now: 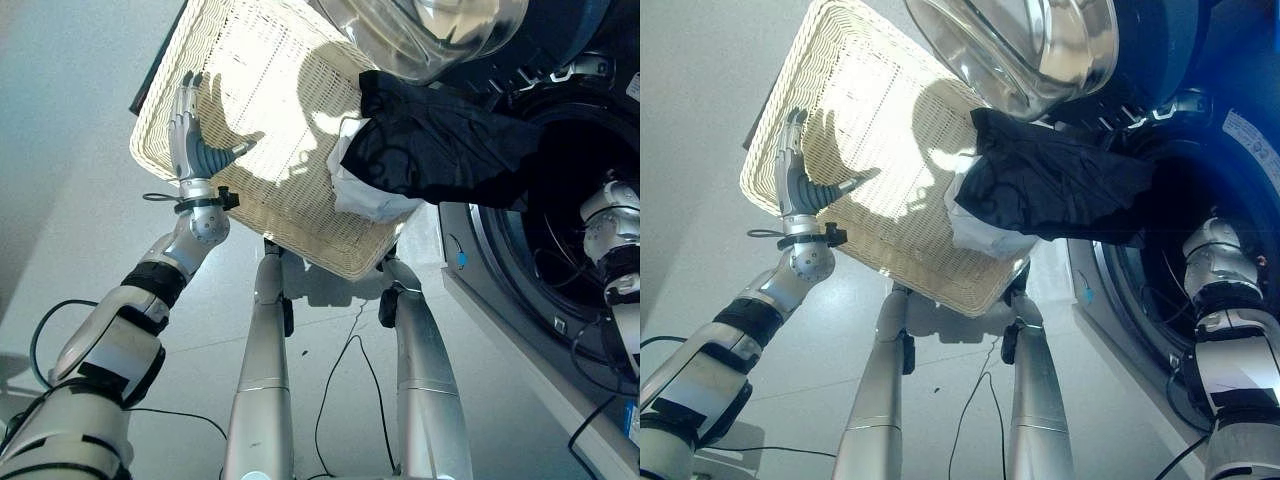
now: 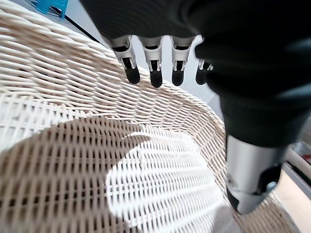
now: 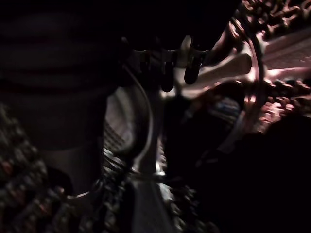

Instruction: Put the clothes into the washing machine.

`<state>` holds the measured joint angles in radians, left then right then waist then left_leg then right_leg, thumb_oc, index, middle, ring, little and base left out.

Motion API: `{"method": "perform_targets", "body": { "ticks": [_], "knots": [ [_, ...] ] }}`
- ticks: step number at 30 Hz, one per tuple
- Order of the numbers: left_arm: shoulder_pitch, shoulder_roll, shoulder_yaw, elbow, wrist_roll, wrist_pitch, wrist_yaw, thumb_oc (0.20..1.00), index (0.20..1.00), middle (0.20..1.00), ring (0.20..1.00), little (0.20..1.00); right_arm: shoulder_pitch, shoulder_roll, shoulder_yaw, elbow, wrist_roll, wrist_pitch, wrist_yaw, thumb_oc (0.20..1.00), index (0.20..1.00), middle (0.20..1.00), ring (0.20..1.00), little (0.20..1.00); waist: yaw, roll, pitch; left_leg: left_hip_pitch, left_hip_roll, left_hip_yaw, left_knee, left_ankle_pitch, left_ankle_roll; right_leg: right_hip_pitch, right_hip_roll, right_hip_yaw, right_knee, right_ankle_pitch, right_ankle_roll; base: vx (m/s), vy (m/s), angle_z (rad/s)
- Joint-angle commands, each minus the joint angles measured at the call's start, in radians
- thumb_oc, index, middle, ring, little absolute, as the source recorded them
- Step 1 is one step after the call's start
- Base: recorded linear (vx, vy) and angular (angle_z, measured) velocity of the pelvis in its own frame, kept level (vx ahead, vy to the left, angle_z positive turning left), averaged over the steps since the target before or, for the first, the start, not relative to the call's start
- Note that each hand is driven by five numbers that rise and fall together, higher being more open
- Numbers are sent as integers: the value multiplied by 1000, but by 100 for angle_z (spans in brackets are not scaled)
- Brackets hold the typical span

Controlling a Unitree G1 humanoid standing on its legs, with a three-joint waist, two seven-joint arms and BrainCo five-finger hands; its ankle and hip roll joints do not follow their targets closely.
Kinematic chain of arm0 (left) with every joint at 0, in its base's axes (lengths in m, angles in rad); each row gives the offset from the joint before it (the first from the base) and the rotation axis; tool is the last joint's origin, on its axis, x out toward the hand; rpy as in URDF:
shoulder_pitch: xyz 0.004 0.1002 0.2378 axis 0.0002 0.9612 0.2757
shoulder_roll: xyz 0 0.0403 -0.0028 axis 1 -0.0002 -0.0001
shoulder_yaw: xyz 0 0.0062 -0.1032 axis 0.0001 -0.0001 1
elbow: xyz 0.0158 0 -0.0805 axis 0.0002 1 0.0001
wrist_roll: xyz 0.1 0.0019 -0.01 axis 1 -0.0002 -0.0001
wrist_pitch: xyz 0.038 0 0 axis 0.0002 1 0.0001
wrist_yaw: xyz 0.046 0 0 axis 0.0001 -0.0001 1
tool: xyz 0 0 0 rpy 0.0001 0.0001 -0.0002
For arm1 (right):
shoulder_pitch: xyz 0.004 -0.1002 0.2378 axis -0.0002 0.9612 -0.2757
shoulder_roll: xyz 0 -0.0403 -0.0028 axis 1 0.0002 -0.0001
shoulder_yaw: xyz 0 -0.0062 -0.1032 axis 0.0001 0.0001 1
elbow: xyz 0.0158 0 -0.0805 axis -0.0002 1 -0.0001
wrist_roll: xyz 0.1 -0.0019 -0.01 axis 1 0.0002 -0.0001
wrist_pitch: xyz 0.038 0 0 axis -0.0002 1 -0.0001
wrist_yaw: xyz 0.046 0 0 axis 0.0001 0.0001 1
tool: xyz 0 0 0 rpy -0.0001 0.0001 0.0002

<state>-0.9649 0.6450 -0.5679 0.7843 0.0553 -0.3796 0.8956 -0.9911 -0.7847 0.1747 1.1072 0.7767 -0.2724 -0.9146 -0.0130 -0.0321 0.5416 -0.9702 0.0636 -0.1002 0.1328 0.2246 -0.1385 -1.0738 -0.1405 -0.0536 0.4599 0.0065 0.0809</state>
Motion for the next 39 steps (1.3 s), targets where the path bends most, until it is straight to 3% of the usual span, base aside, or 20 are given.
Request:
{"method": "perform_targets", "body": {
  "ticks": [1, 6, 14, 20, 30, 35, 39],
  "knots": [
    [-22, -47, 39, 18, 15, -18, 41, 1000, 1000, 1000, 1000, 1000, 38, -33, 36, 10, -73, -12, 3, 1000, 1000, 1000, 1000, 1000, -14, 1, -22, -17, -89, 50, 134, -134, 49, 57, 70, -62, -233, 197, 64, -10, 51, 0],
    [-11, -63, 59, 7, 28, -15, 62, 1000, 1000, 1000, 1000, 1000, 107, 38, 53, -79, -235, -12, 12, 1000, 1000, 1000, 1000, 1000, -24, 9, -22, -23, -85, 65, 124, -130, 47, 44, 73, -53, -232, 195, 62, -13, 41, -1],
    [22, -86, 88, -15, 61, -14, 92, 1000, 1000, 1000, 1000, 1000, 213, 124, 74, -210, -316, -13, 69, 1000, 1000, 1000, 1000, 1000, -37, 8, -22, -23, -79, 84, 116, -123, 43, 36, 78, -45, -227, 190, 58, -10, 22, -2],
    [34, -110, 110, -25, 85, -6, 105, 1000, 1000, 1000, 1000, 1000, 267, 193, 129, -314, -384, -15, 185, 1000, 1000, 1000, 1000, 1000, -47, 11, -22, -26, -72, 98, 112, -110, 37, 27, 80, -35, -222, 188, 53, -9, 34, -3],
    [40, -126, 122, -36, 99, 9, 107, 1000, 1000, 1000, 1000, 1000, 292, 212, 242, -397, -664, -7, 240, 1000, 1000, 1000, 1000, 1000, -51, 15, -22, -26, -67, 104, 107, -95, 33, 26, 81, -33, -215, 182, 50, -2, 9, -1],
    [39, -130, 122, -28, 97, 3, 104, 1000, 1000, 1000, 1000, 1000, 283, 209, 278, -395, -760, 7, 223, 1000, 1000, 1000, 1000, 1000, -49, 18, -22, -28, -67, 103, 113, -93, 33, 24, 82, -33, -207, 178, 50, 0, 0, 0],
    [7, -132, 107, -10, 87, 4, 91, 1000, 1000, 1000, 1000, 1000, 206, 181, 348, -341, -886, 61, 204, 1000, 1000, 1000, 1000, 1000, -39, 26, -22, -32, -69, 101, 119, -89, 33, 22, 77, -38, -203, 179, 53, 0, 0, 0]
  ]
}}
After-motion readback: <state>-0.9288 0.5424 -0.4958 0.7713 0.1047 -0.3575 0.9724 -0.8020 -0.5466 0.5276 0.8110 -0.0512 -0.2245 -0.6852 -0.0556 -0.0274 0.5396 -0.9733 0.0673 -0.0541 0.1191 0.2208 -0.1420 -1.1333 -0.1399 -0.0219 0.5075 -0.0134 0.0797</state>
